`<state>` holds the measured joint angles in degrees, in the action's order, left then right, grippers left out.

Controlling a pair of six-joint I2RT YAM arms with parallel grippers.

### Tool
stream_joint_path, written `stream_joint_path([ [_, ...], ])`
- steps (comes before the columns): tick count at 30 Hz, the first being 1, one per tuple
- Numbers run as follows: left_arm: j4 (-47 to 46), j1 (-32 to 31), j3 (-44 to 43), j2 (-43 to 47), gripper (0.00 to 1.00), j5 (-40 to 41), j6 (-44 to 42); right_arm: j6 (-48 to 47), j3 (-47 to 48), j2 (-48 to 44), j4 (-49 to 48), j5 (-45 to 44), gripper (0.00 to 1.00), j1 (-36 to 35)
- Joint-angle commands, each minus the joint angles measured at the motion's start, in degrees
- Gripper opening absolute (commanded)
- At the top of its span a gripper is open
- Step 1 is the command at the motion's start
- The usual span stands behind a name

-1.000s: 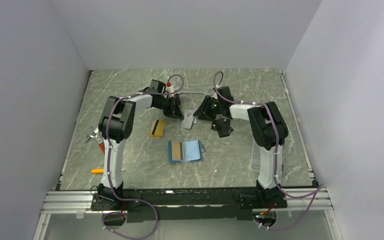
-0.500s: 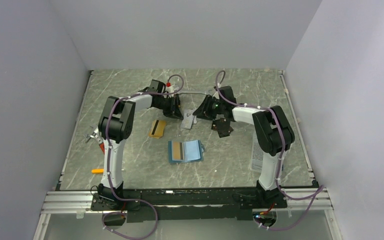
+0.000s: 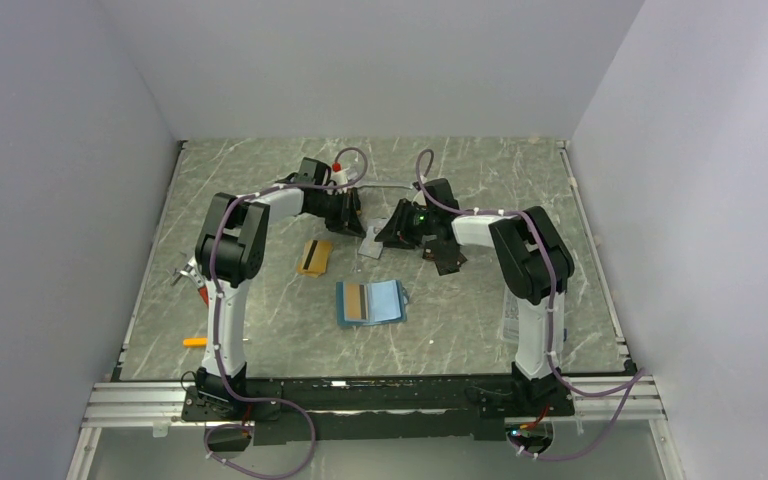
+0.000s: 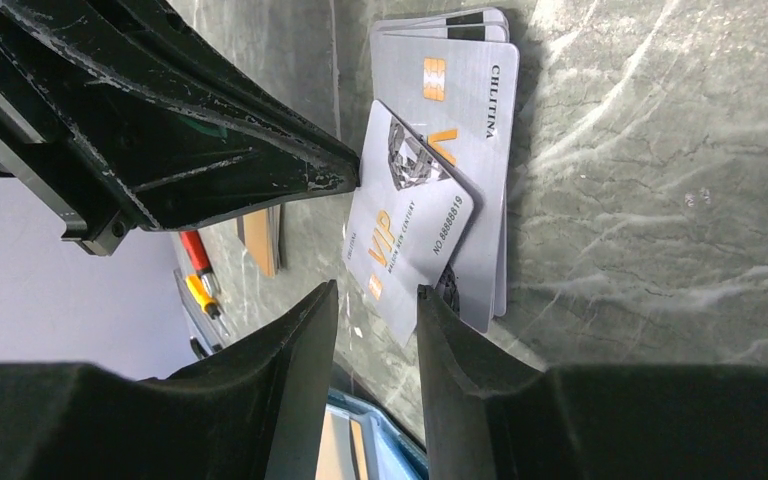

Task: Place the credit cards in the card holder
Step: Pick up the credit card from the center of the board.

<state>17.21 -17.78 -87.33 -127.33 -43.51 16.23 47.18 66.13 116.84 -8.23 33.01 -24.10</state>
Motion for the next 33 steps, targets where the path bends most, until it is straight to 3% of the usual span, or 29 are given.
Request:
stream_joint_path([
  [1,0.32,0.08,-0.71,3.26,0.07,0.72,-1.36,0.07,0.45,-0.81,-0.51,0.06,0.38,-0.14],
  [19,0.86,0.03,-0.34,3.44,0.06,1.28,-2.02,2.63,-2.35,-1.22,-3.28,1.28,0.37,-0.92],
  [33,-0.15,0.03,2.46,4.88,0.05,-0.58,-0.78,9.45,-1.09,2.56,-9.05,1.7,0.27,-2.7],
])
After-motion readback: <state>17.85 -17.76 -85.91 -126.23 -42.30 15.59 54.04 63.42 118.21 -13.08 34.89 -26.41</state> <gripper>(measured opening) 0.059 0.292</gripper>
